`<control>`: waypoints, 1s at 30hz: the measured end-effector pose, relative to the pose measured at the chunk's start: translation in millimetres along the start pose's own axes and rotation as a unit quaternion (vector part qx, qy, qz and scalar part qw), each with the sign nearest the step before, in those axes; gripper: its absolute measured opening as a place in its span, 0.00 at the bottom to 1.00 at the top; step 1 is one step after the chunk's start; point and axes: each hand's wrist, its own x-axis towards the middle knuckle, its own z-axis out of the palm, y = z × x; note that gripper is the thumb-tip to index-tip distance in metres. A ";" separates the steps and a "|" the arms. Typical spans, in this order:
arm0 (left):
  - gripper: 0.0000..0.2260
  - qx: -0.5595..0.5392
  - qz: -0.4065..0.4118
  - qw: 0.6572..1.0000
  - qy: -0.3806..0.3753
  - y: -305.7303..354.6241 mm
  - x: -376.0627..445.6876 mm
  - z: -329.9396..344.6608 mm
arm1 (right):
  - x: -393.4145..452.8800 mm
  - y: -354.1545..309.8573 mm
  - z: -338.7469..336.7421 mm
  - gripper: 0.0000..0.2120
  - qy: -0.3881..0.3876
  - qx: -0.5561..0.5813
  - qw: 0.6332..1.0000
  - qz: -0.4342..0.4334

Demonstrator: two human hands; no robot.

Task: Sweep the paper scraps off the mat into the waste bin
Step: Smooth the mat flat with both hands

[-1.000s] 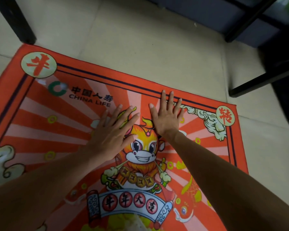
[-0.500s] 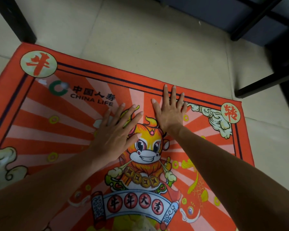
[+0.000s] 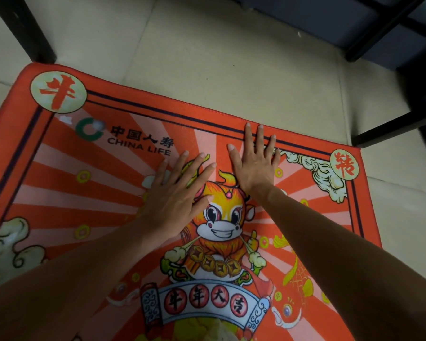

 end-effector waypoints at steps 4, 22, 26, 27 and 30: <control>0.29 -0.005 0.000 1.000 0.001 -0.6 0.6 1.9 | 0.8 0.4 0.1 0.33 -0.003 0.003 1.000 -0.001; 0.29 -0.062 0.005 0.998 -0.011 6.8 -13.5 1.1 | -12.2 -16.8 -8.5 0.32 -0.013 0.039 0.999 -0.007; 0.26 -0.030 -0.053 0.997 0.050 -45.2 -18.0 -11.3 | -17.2 -68.9 -7.4 0.29 0.001 0.068 0.992 -0.106; 0.26 -0.027 -0.094 0.993 0.069 -65.8 -18.3 -14.6 | -18.2 -85.0 -6.6 0.28 0.001 0.071 0.987 -0.142; 0.25 -0.028 -0.217 0.970 0.110 -132.7 -19.9 -24.3 | -17.3 -140.2 -4.7 0.27 -0.010 0.076 0.966 -0.247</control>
